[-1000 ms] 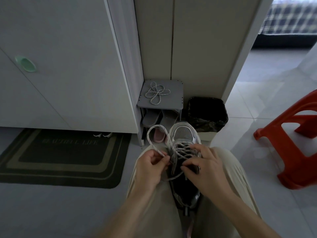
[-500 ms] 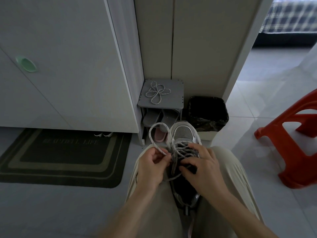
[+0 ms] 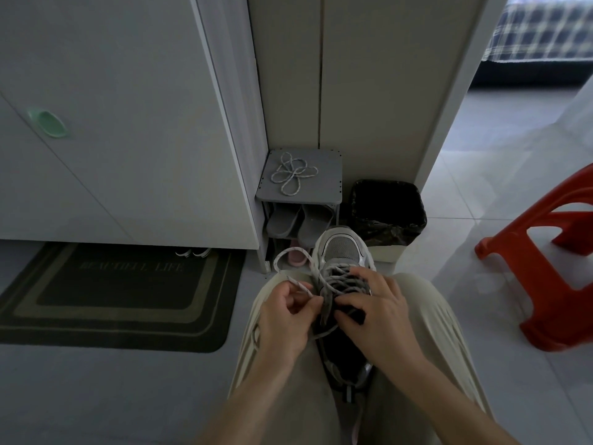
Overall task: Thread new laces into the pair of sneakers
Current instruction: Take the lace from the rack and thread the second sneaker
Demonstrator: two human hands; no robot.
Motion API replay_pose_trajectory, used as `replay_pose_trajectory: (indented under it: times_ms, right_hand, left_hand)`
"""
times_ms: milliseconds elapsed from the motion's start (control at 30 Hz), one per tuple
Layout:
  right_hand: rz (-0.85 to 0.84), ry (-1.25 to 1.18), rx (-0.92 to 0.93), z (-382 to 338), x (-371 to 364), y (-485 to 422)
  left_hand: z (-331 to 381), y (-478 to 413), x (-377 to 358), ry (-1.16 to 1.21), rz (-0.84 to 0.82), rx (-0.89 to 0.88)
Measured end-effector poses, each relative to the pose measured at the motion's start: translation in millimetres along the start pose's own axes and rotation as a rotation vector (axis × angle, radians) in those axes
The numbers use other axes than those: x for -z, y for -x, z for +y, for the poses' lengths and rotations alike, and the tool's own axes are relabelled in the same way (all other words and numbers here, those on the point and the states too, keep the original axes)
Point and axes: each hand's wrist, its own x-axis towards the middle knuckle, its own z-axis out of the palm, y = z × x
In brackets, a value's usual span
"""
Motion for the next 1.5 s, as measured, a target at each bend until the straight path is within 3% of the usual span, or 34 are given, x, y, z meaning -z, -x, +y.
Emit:
replay_pose_trajectory:
  times_ms: [400,600,733,933,1233,1500]
  right_hand:
    - [0.003,0.0,-0.009,-0.2,-3.2,-0.5]
    - [-0.036,0.014,-0.017,0.4,-1.2,0.3]
    - [-0.034,0.01,-0.011,0.7,-1.1,1.2]
    - [-0.032,-0.008,-0.003,0.1,-1.3,1.4]
    - [0.004,-0.028,0.003,0.4,-1.8,1.6]
    - [0.004,0.012,0.01,4.7,5.0,1.5]
  left_hand:
    - [0.7,-2.1,-2.4,0.085,-0.001,0.06]
    - [2.3,-4.8,-5.1,-0.018,0.04,0.018]
    - [3.5,-2.7,-11.3,0.073,0.014,0.041]
    - [1.4,-4.6,-14.4,0.02,0.058,0.013]
    - [2.2,2.0,-15.3,-0.041,0.022,-0.021]
    - [-6.2,0.2,-10.5,-0.129,-0.119,0.014]
